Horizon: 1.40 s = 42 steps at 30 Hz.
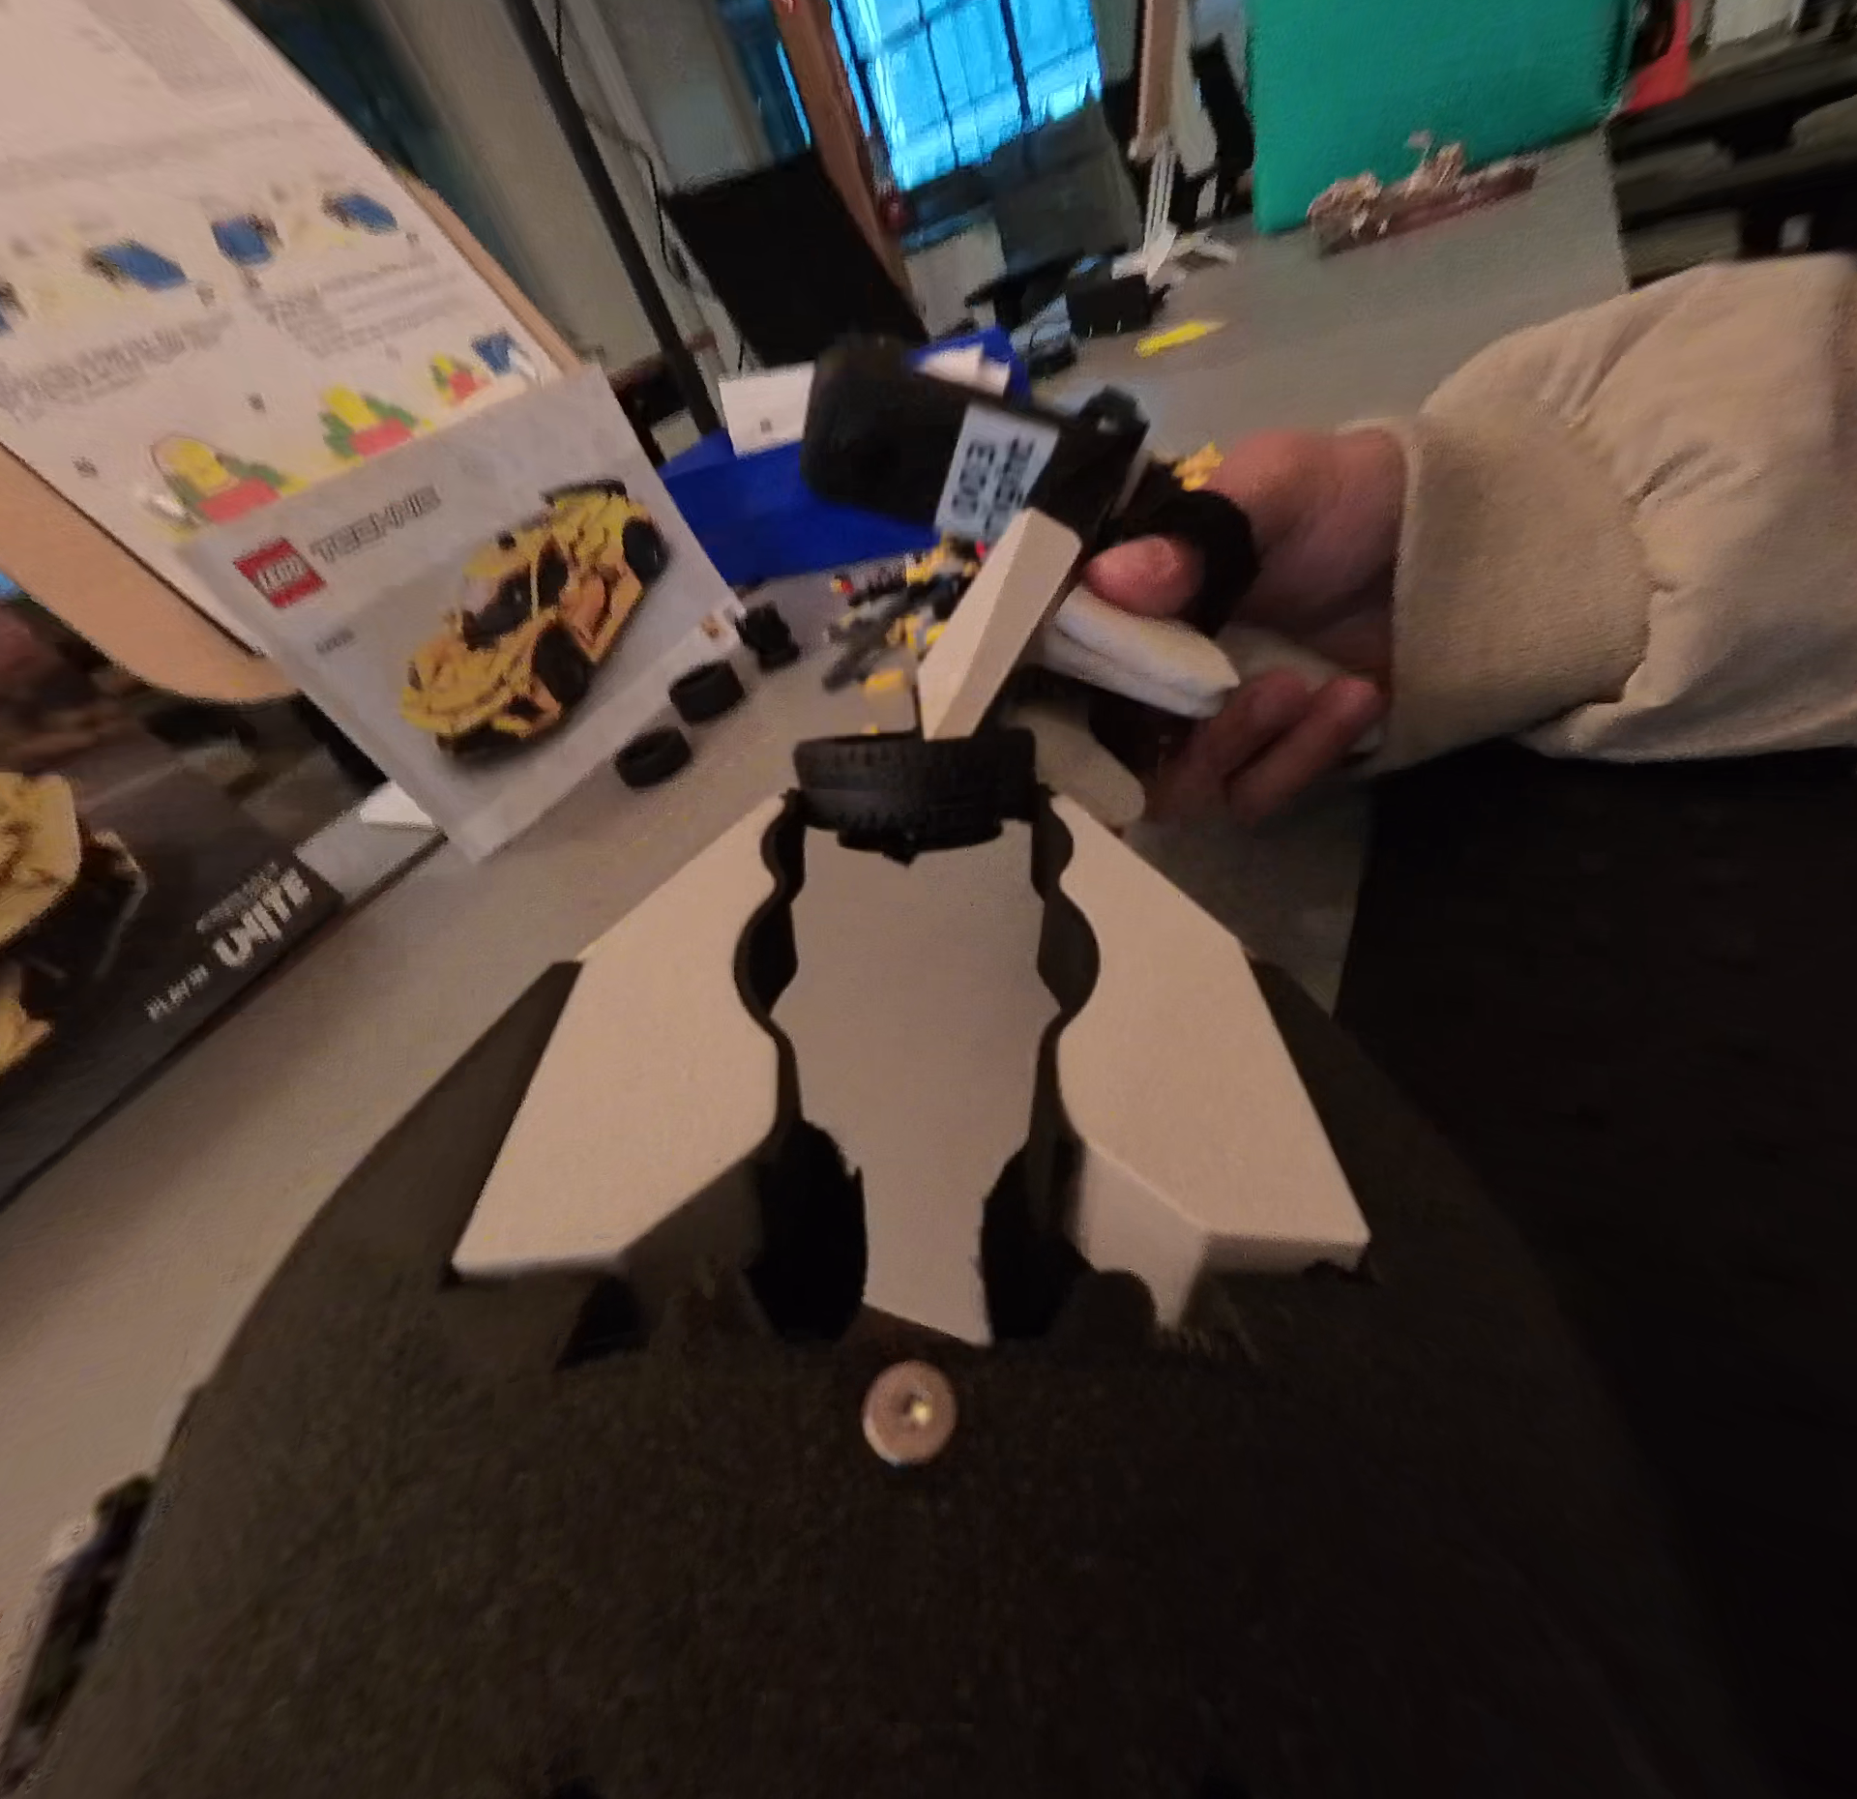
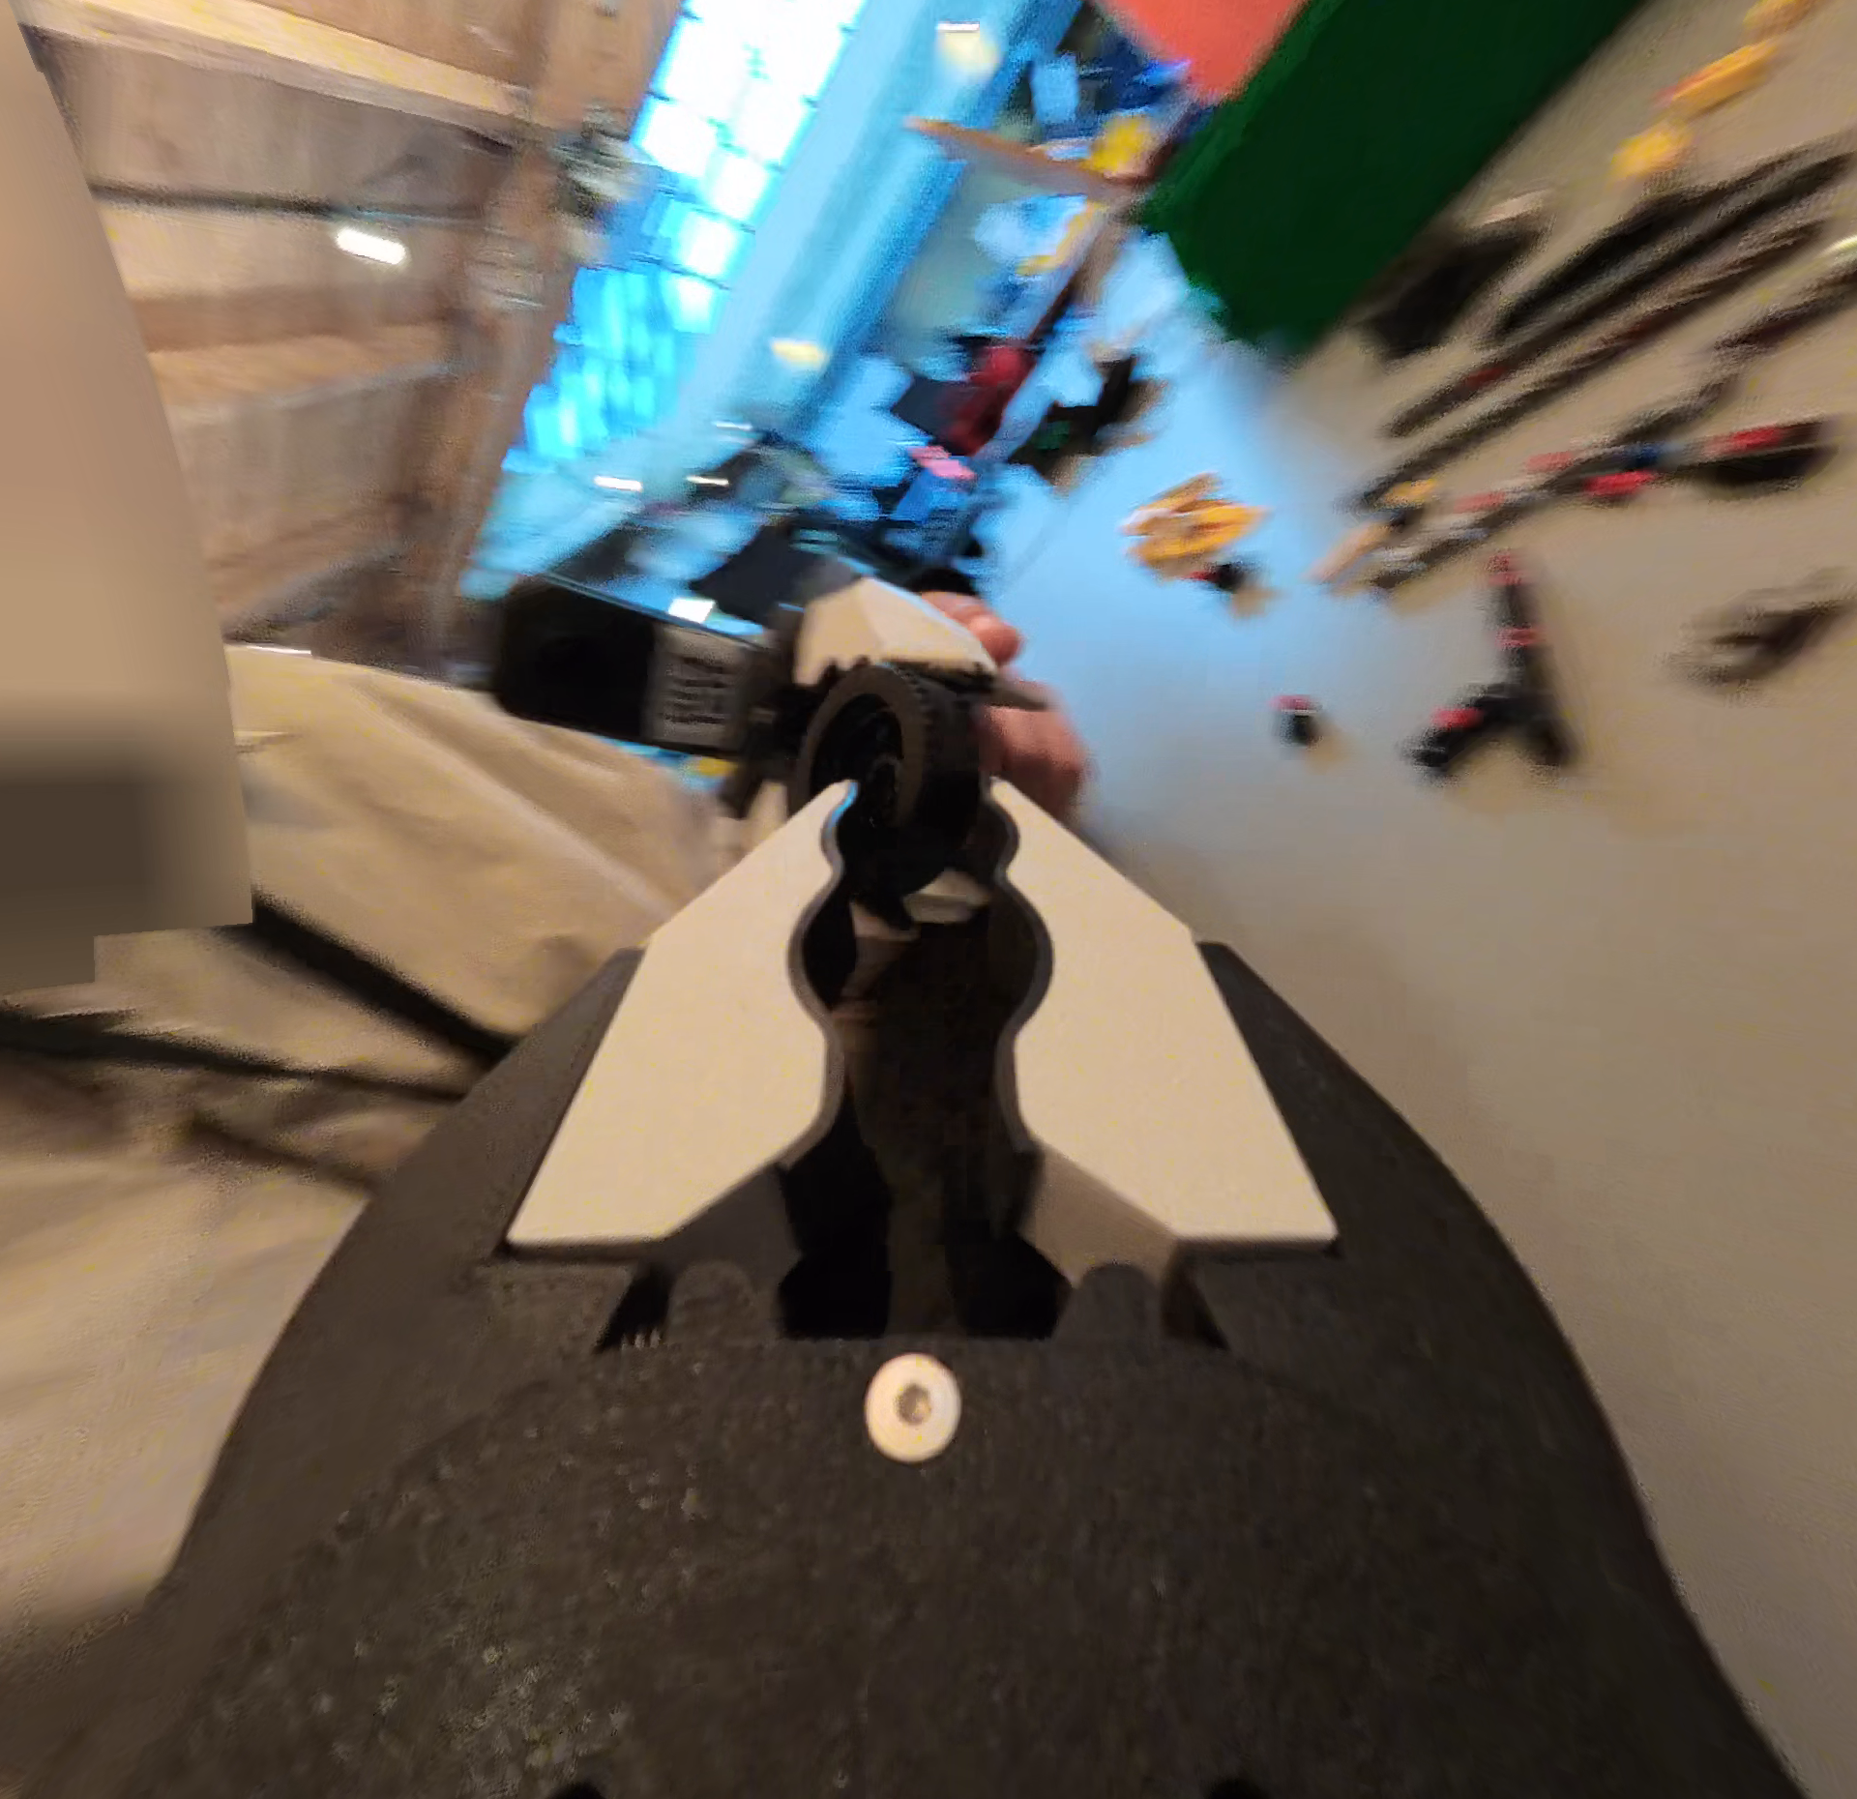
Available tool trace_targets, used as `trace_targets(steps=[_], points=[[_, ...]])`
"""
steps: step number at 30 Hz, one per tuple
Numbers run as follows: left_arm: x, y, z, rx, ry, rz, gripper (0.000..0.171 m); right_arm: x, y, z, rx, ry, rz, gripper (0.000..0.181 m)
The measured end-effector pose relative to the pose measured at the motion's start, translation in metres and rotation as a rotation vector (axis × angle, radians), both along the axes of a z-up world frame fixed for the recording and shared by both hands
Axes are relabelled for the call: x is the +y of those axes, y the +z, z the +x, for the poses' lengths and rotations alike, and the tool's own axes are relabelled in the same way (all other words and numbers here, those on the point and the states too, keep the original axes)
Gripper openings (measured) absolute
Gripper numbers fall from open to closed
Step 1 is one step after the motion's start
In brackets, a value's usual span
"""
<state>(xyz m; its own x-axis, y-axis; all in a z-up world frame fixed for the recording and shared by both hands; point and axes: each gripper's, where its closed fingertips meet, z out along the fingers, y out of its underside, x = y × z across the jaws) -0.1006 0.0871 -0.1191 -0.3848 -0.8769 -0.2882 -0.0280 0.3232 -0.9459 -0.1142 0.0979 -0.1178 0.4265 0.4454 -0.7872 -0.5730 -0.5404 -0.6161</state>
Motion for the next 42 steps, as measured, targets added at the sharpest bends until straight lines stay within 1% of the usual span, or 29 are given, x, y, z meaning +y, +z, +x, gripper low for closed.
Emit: trace_targets(steps=[1,2,4,5,6,8,10,12,13,16,20,22,25,27,29,31,32,33,34,35,36,37,38,39,40,41,42], points=[[0.001,-0.01,0.002,0.091,-0.008,-0.056,0.045,0.004,-0.013,0.009,-0.143,-0.076,-0.023,0.017],[0.0,-0.013,0.002,0.155,-0.042,-0.141,0.047,0.006,-0.019,0.016,-0.276,-0.138,-0.015,0.015],[0.002,-0.005,0.001,0.208,-0.106,-0.333,0.046,0.006,-0.015,0.019,-0.431,-0.183,0.043,0.015],[0.004,-0.002,0.001,0.223,-0.126,-0.409,0.045,0.007,-0.019,0.021,-0.492,-0.199,0.029,0.015],[0.007,0.0,0.001,0.231,-0.132,-0.451,0.039,0.007,-0.021,0.02,-0.517,-0.198,0.034,0.015],[0.014,-0.001,0.003,0.22,-0.089,-0.448,0.017,0.008,-0.019,0.017,-0.537,-0.201,0.068,0.015],[0.018,-0.012,0.008,0.241,-0.015,-0.366,0.015,0.011,-0.028,0.022,-0.623,-0.232,0.021,0.015],[0.022,-0.027,0.016,0.264,0.091,-0.222,0.013,0.014,-0.043,0.029,-0.729,-0.269,-0.07,0.014],[0.024,-0.029,0.019,0.26,0.136,-0.173,0.012,0.015,-0.047,0.033,-0.766,-0.296,-0.1,0.014],[0.034,-0.028,0.027,0.249,0.238,-0.149,0.011,0.024,-0.048,0.04,-0.778,-0.395,-0.167,0.014],[0.043,-0.028,0.032,0.198,0.364,0.051,0.01,0.031,-0.049,0.048,-0.877,-0.531,-0.224,0.015],[0.045,-0.024,0.034,0.158,0.424,0.164,0.01,0.033,-0.044,0.051,-0.873,-0.58,-0.228,0.014],[0.048,-0.018,0.032,0.093,0.536,0.423,0.008,0.036,-0.04,0.048,-0.788,-0.611,-0.224,0.014],[0.049,-0.01,0.029,0.046,0.585,0.507,0.007,0.036,-0.033,0.046,-0.746,-0.625,-0.204,0.014],[0.049,0.0,0.026,-0.009,0.612,0.534,0.006,0.038,-0.023,0.042,-0.679,-0.638,-0.167,0.014],[0.048,0.003,0.026,-0.021,0.568,0.455,0.008,0.036,-0.02,0.041,-0.626,-0.63,-0.153,0.015],[0.047,0.007,0.024,-0.045,0.539,0.417,0.008,0.034,-0.012,0.04,-0.591,-0.628,-0.091,0.016],[0.044,0.011,0.023,-0.063,0.488,0.364,0.008,0.03,-0.003,0.04,-0.589,-0.604,-0.001,0.016],[0.044,0.009,0.023,-0.047,0.435,0.271,0.007,0.024,0.009,0.04,-0.581,-0.563,0.129,0.019],[0.046,0.007,0.023,-0.013,0.394,0.158,0.007,0.016,0.025,0.038,-0.496,-0.515,0.247,0.023],[0.048,0.009,0.022,-0.004,0.357,0.066,0.008,0.007,0.037,0.036,-0.389,-0.447,0.303,0.024],[0.052,0.011,0.022,-0.007,0.342,0.009,0.008,0.004,0.036,0.039,-0.341,-0.405,0.273,0.031],[0.054,0.011,0.022,0.002,0.33,-0.024,0.008,0.004,0.026,0.04,-0.373,-0.367,0.21,0.034],[0.052,0.01,0.023,0.01,0.317,-0.041,0.008,0.006,0.013,0.038,-0.46,-0.338,0.158,0.032],[0.05,0.009,0.025,0.012,0.311,-0.035,0.008,0.01,0.005,0.038,-0.535,-0.349,0.13,0.033],[0.045,0.009,0.026,0.01,0.294,-0.023,0.008,0.013,0.005,0.036,-0.566,-0.362,0.145,0.033],[0.039,0.009,0.026,0.004,0.263,-0.025,0.008,0.017,0.008,0.033,-0.556,-0.383,0.169,0.033]])
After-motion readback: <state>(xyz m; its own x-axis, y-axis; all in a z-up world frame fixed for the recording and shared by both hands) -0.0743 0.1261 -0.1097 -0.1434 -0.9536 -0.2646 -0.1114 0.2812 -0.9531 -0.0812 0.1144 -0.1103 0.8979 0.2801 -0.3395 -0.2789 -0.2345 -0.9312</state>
